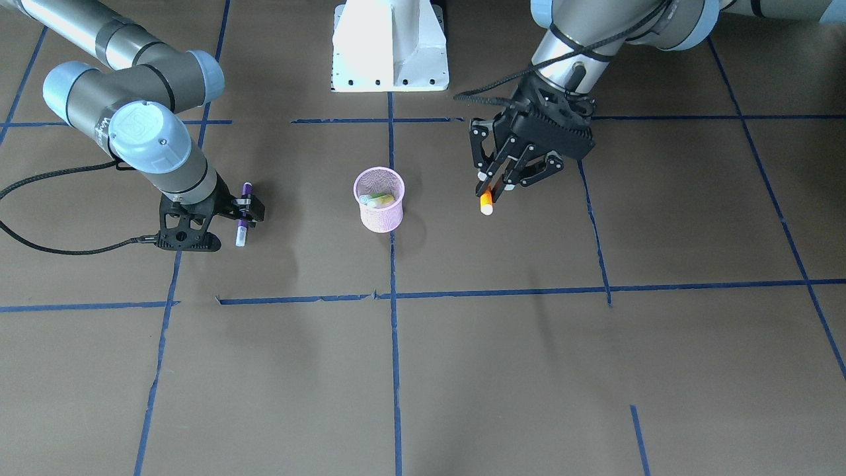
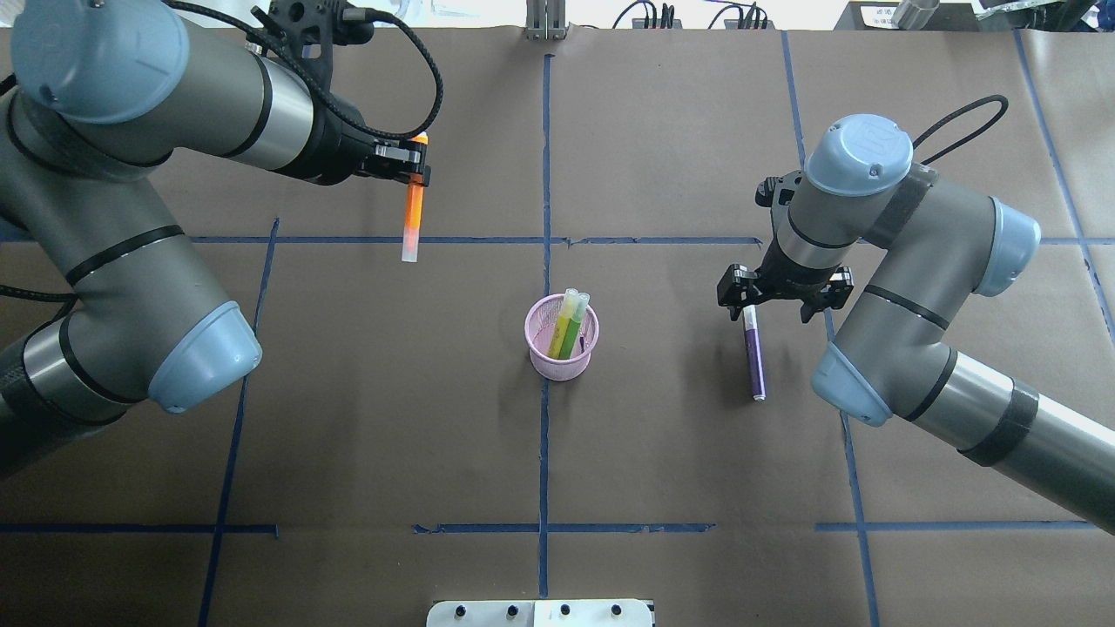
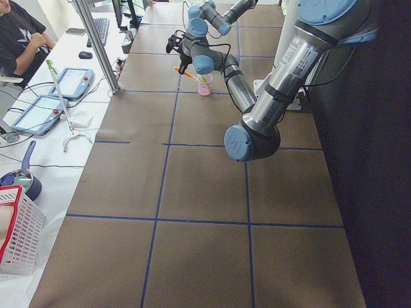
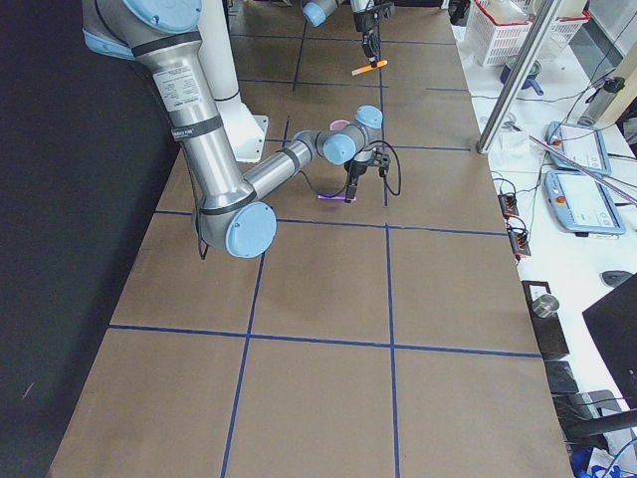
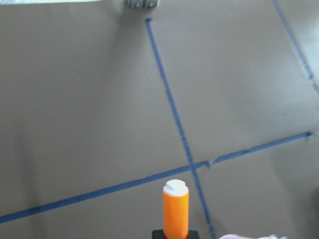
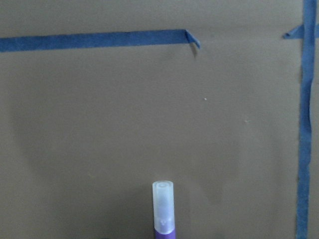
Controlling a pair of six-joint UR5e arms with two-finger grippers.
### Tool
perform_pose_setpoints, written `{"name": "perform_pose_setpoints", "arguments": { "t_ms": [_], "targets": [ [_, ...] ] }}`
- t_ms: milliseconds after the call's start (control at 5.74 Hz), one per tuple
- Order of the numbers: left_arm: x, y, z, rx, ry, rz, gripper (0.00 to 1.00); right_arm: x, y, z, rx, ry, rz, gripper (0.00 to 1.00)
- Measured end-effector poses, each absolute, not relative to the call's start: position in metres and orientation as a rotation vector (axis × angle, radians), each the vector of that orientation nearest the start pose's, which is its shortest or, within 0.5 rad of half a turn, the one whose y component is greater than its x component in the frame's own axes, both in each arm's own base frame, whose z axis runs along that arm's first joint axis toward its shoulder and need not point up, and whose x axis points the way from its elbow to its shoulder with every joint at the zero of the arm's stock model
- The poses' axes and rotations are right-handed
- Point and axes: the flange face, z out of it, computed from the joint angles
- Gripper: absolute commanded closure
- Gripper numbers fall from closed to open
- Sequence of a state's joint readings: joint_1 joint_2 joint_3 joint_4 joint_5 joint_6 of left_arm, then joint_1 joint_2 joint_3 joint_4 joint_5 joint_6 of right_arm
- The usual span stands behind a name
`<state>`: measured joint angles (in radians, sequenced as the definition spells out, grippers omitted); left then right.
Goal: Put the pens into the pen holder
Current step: 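Lower the right gripper onto the purple marker while the left carries the orange pen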
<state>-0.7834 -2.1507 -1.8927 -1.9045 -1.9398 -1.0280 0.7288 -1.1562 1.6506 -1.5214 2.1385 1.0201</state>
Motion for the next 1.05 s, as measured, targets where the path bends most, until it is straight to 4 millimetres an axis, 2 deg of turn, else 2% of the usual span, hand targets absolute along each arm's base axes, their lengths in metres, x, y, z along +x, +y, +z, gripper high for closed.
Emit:
{"name": "perform_pose_setpoints", "arguments": {
  "t_ms": [348, 523, 871, 1045],
  "targets": [
    [0.349, -0.487, 0.129, 0.56, 1.252, -0.091, 1.0, -0.451, -0.473, 0.388, -0.134, -0.784, 0.001, 0.0],
    [0.352, -0.484, 0.125, 0.601, 1.308, -0.131, 1.0, -0.456, -0.469, 0.389, -0.138, -0.783, -0.003, 0.0],
    [0.399, -0.442, 0.129, 0.723, 1.423, -0.207, 1.0, -0.459, -0.466, 0.393, -0.142, -0.777, -0.005, 0.0],
    [0.414, -0.427, 0.148, 0.757, 1.482, -0.246, 1.0, -0.457, -0.465, 0.397, -0.144, -0.771, -0.003, 0.0]
  ]
}}
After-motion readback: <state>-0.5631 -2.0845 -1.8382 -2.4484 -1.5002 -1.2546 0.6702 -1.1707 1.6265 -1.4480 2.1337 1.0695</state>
